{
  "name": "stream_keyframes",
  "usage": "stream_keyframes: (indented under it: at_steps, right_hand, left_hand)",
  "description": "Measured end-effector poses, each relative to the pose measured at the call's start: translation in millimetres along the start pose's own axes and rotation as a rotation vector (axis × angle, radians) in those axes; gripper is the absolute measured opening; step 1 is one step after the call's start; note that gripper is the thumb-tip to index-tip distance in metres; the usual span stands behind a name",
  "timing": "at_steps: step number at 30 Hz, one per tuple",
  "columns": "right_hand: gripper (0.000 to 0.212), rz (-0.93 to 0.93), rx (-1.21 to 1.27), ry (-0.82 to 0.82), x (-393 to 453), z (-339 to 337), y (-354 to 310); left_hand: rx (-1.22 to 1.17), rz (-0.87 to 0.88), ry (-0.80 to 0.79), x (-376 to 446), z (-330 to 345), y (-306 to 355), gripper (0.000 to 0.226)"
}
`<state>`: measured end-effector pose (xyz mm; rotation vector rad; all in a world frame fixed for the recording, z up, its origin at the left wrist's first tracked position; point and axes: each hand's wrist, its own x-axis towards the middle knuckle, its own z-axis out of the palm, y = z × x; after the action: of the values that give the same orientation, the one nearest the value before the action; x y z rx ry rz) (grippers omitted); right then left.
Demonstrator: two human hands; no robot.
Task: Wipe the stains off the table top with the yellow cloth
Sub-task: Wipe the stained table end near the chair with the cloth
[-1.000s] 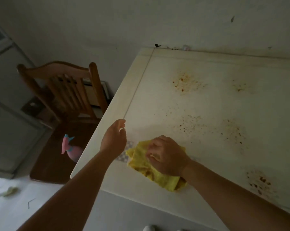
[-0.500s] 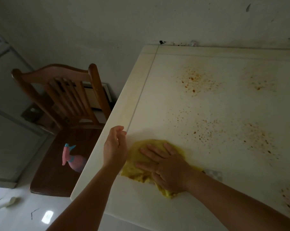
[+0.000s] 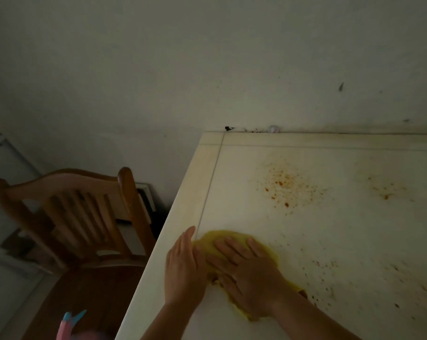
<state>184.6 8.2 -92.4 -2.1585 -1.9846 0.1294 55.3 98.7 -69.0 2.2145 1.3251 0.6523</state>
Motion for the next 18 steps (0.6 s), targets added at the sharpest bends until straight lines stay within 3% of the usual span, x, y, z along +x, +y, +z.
stream_keyframes:
  at_steps: [5, 18]
  right_hand:
    - [0.041, 0.094, -0.001, 0.051, 38, -3, 29]
    - [0.055, 0.197, 0.054, 0.074, 131, -14, 112]
  left_hand:
    - [0.116, 0.075, -0.097, 50, 21, 18, 0.051]
    - [0.224, 0.121, -0.156, 170, 80, 35, 0.056]
